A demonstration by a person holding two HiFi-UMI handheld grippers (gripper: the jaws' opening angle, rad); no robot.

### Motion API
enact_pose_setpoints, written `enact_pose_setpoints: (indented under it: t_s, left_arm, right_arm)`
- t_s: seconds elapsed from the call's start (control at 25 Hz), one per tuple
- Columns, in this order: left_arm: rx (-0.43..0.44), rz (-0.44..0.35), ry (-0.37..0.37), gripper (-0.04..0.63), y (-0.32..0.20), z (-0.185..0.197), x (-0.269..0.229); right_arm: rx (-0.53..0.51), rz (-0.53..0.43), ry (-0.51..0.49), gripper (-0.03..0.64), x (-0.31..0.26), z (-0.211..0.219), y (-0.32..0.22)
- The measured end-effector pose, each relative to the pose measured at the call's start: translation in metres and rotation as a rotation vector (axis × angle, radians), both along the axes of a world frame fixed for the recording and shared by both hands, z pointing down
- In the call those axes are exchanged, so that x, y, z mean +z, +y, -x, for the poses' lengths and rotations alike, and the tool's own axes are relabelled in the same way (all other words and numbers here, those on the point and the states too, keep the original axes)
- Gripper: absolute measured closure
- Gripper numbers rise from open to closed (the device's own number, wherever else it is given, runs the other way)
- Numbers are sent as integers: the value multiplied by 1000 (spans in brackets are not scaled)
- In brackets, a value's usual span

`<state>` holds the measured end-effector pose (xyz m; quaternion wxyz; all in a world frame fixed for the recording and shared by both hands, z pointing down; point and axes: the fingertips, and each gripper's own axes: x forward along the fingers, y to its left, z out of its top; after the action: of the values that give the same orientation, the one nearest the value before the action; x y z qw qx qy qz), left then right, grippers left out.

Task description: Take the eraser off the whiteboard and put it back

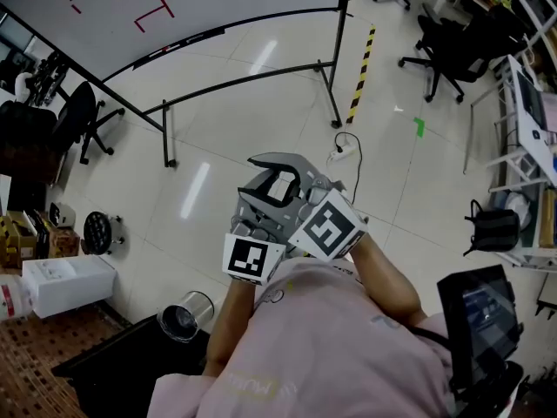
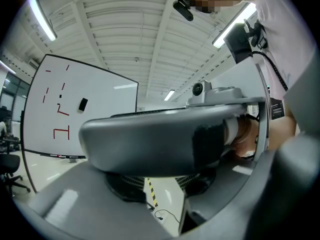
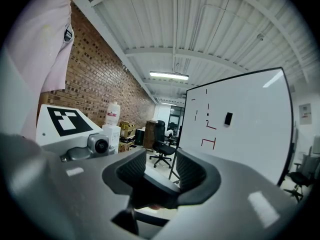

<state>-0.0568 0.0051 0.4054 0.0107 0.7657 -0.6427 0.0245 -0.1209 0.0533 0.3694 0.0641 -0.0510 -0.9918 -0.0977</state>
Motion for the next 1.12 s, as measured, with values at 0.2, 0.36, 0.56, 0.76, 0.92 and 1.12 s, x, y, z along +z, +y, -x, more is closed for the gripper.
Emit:
enact_pose_setpoints:
  t_s: [0.2, 0.36, 0.56, 0.76, 0.92, 1.12]
  left_arm:
    - [-10, -7, 15, 488, 13, 20, 2]
    - [2, -8, 12, 477, 17, 24, 4]
    - [-12, 1, 11, 477, 16, 20, 5]
    - [-12, -1, 1, 476, 24, 21, 6]
    - [-13, 1, 0, 476, 24, 20, 7]
    - [-7, 8, -3, 476, 23, 19, 5]
  right_arm:
    - [-4, 8, 11, 434, 4, 19, 13]
    - [34, -21, 33, 433, 11, 22, 13]
    - [24, -8, 38, 433, 11, 16, 13]
    - [15, -8, 30, 439, 12, 18, 22]
    - [18, -7, 31, 437, 13, 16, 22]
    - [25, 1, 28, 437, 11, 15, 21]
